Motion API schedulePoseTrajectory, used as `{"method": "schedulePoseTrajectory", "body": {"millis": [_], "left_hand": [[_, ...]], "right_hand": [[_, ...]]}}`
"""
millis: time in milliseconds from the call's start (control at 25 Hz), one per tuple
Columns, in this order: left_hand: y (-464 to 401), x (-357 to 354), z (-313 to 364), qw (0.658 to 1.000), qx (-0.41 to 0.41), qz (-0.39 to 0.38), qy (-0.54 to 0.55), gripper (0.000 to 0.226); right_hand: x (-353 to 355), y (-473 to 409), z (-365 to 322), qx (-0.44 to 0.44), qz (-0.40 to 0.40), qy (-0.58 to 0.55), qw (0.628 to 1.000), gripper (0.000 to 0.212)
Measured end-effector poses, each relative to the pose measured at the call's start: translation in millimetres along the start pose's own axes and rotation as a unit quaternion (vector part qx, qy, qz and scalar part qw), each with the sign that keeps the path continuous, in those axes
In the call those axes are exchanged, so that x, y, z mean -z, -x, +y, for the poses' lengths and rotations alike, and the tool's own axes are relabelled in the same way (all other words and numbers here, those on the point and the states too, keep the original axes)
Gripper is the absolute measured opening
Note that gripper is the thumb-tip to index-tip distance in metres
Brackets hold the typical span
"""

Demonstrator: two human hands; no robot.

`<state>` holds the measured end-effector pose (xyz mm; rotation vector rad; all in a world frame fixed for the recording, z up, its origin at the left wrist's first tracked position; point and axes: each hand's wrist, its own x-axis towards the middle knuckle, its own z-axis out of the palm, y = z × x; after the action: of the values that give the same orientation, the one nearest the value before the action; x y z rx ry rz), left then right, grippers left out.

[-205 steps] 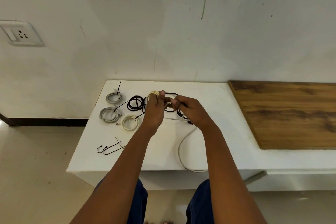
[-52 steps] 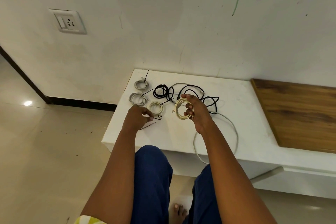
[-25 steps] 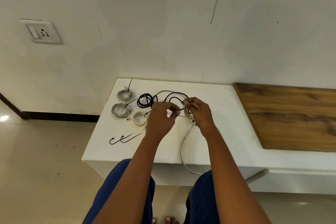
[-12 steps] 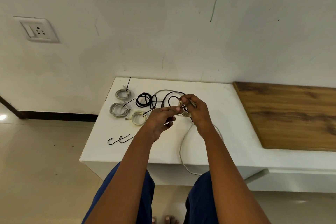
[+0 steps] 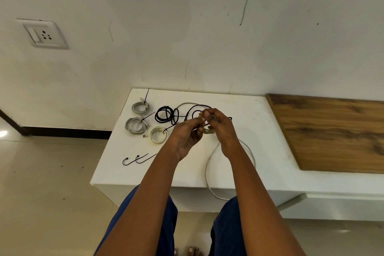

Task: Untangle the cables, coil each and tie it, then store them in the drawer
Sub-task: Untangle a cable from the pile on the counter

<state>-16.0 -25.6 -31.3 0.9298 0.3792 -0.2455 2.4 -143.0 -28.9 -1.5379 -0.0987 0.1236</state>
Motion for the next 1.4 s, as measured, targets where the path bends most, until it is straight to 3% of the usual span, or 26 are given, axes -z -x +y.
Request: {"method": "schedulePoseTrajectory", "body": {"millis": [240,360,480,680,880,1120,1400], "left_hand": [[1,-4,-3,1.000,-0.017,0.005,0.009,0.004],[2,-7,-6,0.993,-0.058,0.093,-0.052,0.008],[4,-11,-10,0.964,-0.130,0.172,-0.158,0.011],[8,-13,-9,0.937,-0.184,0.217,-0.203,0.015],[6,-9,-8,0.938,-0.177,0.222,-0.200,0.022],[3,-3,-5,0.933,-0.168,0.218,-0.232,0.013],[3,-3,-5,0.932,-0.182,0.203,-0.240,0.021]], "right_hand": [[-2,1,-2,0.000,-0.012,-0.044,0.999,0.015],[-5,-1,0,-0.047,0.046,-0.104,0.992,0.021],[-13,-3,3,-0.078,0.105,-0.099,0.986,0.021],[-18,-4,7,-0.092,0.094,-0.146,0.981,0.016],[-20,-5,7,-0.104,0.055,-0.136,0.984,0.011],[-19,-9,9,-0.114,0.017,-0.112,0.987,0.020],[-19,-8,7,-0.083,-0.023,-0.103,0.991,0.029]]}}
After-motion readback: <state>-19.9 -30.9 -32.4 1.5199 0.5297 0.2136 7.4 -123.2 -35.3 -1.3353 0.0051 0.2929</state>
